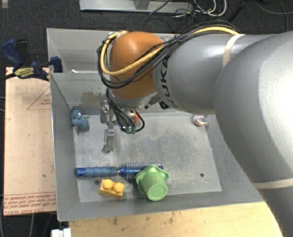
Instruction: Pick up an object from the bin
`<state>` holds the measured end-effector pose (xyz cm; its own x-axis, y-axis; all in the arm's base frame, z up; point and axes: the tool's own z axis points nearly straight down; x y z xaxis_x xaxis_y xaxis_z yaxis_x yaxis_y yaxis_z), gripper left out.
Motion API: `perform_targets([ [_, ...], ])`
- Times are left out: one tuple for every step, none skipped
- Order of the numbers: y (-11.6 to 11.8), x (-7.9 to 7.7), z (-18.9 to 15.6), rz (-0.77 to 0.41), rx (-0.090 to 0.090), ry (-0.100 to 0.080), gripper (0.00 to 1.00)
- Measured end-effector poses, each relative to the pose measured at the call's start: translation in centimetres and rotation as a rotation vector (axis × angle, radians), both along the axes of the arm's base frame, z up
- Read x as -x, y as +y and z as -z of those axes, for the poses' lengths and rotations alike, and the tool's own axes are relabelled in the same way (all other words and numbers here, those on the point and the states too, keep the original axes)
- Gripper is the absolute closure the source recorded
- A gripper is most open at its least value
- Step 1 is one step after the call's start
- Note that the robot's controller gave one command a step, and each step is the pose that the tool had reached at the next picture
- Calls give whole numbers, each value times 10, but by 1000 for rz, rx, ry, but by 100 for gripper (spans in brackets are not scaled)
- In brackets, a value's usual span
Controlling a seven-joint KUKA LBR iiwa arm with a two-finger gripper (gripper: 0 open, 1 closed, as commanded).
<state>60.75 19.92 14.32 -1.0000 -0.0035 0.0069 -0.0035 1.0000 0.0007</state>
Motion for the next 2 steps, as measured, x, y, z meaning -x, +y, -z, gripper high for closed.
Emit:
perform_targets([
  [-20, 80, 74, -131, -2, -11, 0],
  [-30, 71, 42, -87, -2, -12, 0],
])
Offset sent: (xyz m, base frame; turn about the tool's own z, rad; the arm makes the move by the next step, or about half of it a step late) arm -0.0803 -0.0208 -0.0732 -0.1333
